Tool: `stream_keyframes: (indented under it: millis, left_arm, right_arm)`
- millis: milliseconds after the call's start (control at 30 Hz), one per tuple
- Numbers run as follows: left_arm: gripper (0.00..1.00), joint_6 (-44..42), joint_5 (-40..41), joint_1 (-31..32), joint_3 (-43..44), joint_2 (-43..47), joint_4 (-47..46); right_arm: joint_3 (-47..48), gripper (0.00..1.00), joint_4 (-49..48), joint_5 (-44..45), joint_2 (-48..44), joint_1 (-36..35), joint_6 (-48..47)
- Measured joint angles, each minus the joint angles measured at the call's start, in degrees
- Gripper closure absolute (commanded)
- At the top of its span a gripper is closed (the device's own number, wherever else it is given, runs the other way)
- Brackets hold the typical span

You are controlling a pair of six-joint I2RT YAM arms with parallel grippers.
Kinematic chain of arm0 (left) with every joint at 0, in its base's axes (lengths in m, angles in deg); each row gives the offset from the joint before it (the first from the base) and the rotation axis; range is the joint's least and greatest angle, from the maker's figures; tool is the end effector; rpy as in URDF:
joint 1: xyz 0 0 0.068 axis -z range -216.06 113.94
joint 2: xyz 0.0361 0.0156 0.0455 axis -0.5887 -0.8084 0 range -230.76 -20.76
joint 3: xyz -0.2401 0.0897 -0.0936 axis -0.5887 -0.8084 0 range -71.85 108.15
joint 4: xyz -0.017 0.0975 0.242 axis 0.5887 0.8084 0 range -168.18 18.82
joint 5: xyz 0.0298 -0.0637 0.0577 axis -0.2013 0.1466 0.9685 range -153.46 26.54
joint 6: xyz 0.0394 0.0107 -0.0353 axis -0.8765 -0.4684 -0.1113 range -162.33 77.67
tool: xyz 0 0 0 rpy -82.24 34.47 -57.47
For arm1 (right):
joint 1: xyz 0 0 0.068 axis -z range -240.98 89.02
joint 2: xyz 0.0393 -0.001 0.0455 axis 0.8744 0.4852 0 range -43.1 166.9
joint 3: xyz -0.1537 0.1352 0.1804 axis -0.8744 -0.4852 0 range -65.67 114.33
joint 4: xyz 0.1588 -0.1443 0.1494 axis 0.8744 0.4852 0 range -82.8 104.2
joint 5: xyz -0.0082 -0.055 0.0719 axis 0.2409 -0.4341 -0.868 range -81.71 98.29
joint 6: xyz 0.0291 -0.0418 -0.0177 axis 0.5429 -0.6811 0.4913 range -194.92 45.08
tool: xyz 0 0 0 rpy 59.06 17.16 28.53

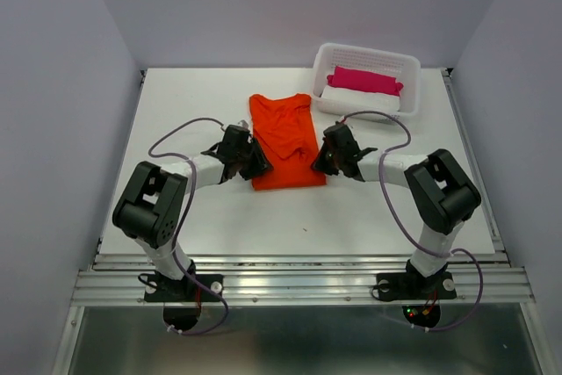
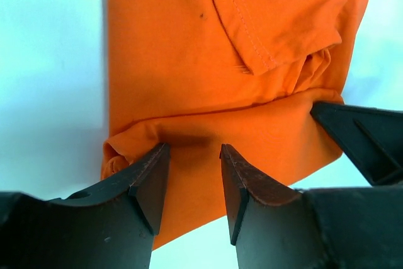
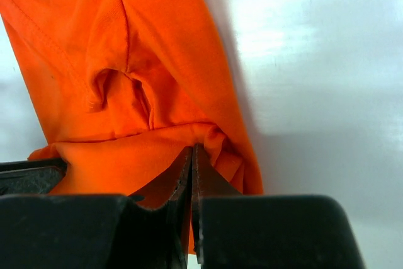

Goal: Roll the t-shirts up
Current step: Roll the T-shirt to the center of the board.

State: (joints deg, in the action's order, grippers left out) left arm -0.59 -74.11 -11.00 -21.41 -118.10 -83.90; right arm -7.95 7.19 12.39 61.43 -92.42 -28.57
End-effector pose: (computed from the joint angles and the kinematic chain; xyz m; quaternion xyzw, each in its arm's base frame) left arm 0.3115 -0.1531 0.1657 -0.0935 0.9027 -0.2971 0.2969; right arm 0.3191 0.1922 0.1517 0.1335 0.9196 0.2051 0.3072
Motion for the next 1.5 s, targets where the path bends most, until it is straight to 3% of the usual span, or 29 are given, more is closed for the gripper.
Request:
stream_keyframes:
  millis: [267, 600, 833, 1133, 1500]
  left_arm:
    - [0.49, 2.05, -1.86, 0.83, -12.31, 11.41, -0.79]
    - [0.46, -1.11, 3.23, 0.04, -6.64, 15.47, 12.15]
    - [0.47, -4.07, 3.61, -1.64, 8.79, 4.87, 12.76]
    - [0.48, -6.60, 2.25, -1.84, 23.65, -12.48, 12.85]
    - [0.50, -7.06, 1.01, -4.66, 27.26, -18.23, 12.63]
  right_arm:
    - [-10.01, 0.95, -1.75, -3.69, -7.76, -0.13, 1.92]
    - [-6.56, 0.88, 9.81, -0.52, -12.61, -0.02, -1.92]
    - [8.55, 0.86, 10.93, 1.31, -4.61, -0.02, -4.74]
    - [15.43, 0.85, 12.87, 2.14, 6.01, 0.20, -6.71]
    - [20.59, 0.86, 12.35, -0.76, 12.22, 0.66, -8.87]
